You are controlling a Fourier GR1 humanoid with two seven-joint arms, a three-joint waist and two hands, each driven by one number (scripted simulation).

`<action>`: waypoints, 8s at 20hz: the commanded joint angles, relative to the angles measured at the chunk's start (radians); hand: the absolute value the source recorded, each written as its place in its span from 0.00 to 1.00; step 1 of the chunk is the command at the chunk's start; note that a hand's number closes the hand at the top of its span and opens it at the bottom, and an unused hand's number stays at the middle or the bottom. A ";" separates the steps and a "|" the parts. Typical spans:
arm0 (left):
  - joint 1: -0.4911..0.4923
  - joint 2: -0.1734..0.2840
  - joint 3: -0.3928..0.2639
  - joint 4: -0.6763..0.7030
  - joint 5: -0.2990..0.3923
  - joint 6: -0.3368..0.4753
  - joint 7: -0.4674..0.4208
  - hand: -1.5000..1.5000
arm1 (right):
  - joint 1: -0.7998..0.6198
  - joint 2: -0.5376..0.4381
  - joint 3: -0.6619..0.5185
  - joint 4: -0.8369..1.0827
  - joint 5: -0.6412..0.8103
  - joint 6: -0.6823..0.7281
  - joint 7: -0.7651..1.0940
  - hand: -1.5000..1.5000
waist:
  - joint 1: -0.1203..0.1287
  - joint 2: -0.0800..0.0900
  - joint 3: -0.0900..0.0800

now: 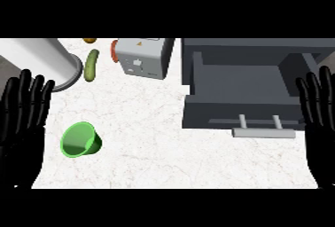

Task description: Pick up the cup, place it into the drawer and close the drawer

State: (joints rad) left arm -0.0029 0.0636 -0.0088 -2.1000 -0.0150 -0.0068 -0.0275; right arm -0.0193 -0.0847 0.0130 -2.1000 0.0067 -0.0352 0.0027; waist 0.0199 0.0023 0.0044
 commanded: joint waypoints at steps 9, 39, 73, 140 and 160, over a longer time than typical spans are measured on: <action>0.039 -0.054 0.094 0.091 0.145 0.012 0.019 0.00 | -0.024 -0.016 0.010 0.030 -0.120 0.100 0.095 0.00 | -0.020 -0.002 -0.005; 0.125 -0.041 0.132 0.196 0.152 0.034 -0.039 0.00 | 0.005 0.043 0.033 0.022 -0.066 0.115 0.068 0.00 | -0.020 -0.003 -0.005; 0.086 0.032 0.294 0.882 0.175 -0.105 -0.510 0.00 | -0.086 -0.011 -0.097 0.048 -0.185 0.163 0.139 0.00 | -0.019 -0.002 -0.004; -0.342 0.033 0.248 1.433 0.251 -0.286 -0.985 1.00 | -0.034 0.012 -0.056 -0.083 -0.168 0.146 0.232 0.00 | -0.020 -0.006 -0.004; -0.399 -0.062 0.026 0.705 0.282 -0.024 -0.351 1.00 | -0.030 -0.008 -0.100 -0.019 -0.189 0.186 0.171 0.00 | -0.023 -0.003 -0.004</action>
State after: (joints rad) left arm -0.3807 0.0180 0.0373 -1.3496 0.2824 -0.0808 -0.4213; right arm -0.0950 -0.0913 -0.0778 -2.0906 -0.1627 0.1307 0.1897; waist 0.0025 -0.0023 0.0004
